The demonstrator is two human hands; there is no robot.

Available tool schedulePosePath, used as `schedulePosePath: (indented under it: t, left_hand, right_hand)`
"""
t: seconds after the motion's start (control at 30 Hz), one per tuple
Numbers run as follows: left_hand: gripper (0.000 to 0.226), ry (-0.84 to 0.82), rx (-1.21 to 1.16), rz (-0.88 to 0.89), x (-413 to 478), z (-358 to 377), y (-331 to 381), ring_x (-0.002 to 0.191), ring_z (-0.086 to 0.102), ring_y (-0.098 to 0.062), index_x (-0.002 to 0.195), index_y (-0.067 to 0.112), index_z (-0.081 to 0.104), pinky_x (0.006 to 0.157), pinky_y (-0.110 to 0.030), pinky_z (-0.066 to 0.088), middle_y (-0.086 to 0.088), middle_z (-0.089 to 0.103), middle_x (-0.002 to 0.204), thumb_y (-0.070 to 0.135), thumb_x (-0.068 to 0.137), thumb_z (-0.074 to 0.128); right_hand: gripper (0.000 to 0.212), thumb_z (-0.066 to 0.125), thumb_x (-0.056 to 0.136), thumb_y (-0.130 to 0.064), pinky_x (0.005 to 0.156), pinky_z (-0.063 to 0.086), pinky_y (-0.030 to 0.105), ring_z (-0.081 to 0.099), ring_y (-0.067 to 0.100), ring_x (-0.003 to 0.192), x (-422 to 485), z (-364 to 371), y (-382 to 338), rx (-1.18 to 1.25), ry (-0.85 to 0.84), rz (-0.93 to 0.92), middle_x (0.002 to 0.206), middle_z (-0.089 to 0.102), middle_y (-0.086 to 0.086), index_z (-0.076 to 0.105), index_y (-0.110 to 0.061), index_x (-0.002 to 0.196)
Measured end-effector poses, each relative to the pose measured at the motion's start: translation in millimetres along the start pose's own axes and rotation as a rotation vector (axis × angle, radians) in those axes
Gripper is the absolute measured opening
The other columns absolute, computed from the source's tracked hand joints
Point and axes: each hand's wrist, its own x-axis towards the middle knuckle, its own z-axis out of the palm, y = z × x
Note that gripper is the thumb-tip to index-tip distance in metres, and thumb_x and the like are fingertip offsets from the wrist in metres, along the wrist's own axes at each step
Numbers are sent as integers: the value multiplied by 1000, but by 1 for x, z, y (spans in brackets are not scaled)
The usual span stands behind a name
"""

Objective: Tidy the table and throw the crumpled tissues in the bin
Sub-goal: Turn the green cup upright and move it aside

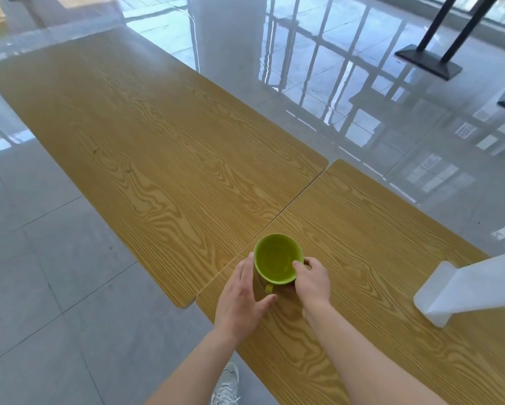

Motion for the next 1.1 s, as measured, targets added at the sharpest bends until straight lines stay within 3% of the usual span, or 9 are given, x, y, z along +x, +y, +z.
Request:
schedulePosePath:
  t: [0.07,0.23,0.47,0.57,0.7,0.8,0.87,0.97,1.1]
  left_hand:
    - [92,-10,-4,0,-1,-5,-1,139,33,-5,155,22,13,104,-14,29,9,34,154,44,86,69]
    - [78,-12,10,-40,-2,-20,-10,135,36,-2,155,22,22,94,-1,20,9,40,152,27,91,67]
    - [74,-38,10,-33,0,-27,-12,140,34,-5,155,20,23,102,-3,17,6,39,154,25,94,64]
    - [75,-46,15,-31,0,-26,-11,139,36,-5,155,19,23,96,6,12,6,40,153,25,93,65]
    - [75,-57,19,-45,-1,-27,-12,137,39,-6,155,19,24,97,1,17,5,44,151,25,92,66]
    - [77,-65,0,-63,-1,-29,-9,134,41,-5,154,19,25,90,8,17,5,47,148,25,91,68]
    - [78,-58,-9,-66,-2,-31,-6,131,42,-4,154,20,26,89,6,20,5,48,146,29,90,69]
    - [75,-24,5,-63,-5,-36,-2,127,47,-7,153,19,28,91,-9,32,6,50,142,34,91,66]
    - [68,24,75,-28,-7,-46,6,116,54,-9,149,16,35,83,-17,43,5,52,136,32,91,65]
  right_hand:
    - [16,57,95,-32,69,55,35,66,16,85,-2,2,1,32,-15,26,99,68,-1,64,-22,104]
    - [32,54,95,-45,82,59,51,70,27,88,-9,6,0,79,-76,84,95,71,8,66,-15,94]
    - [35,52,98,-43,82,58,54,69,29,90,-10,7,0,70,-71,85,94,71,11,67,-13,90]
    - [36,51,98,-44,82,58,54,70,29,87,-10,7,1,78,-79,94,93,71,12,67,-12,90]
    - [36,51,98,-43,83,59,53,69,30,91,-9,5,1,86,-96,96,96,71,12,67,-12,92]
    - [31,53,99,-39,75,63,46,71,26,87,-10,3,1,142,-126,107,96,72,11,67,-12,95]
    - [29,54,99,-38,74,63,45,73,24,83,-12,0,0,148,-143,99,94,73,10,66,-12,97]
    - [28,55,99,-38,75,63,44,74,22,81,-14,-6,-1,153,-159,78,93,73,9,65,-11,99]
    - [24,55,98,-38,76,62,44,72,23,79,-19,-15,-5,89,-152,35,93,73,8,65,-16,97]
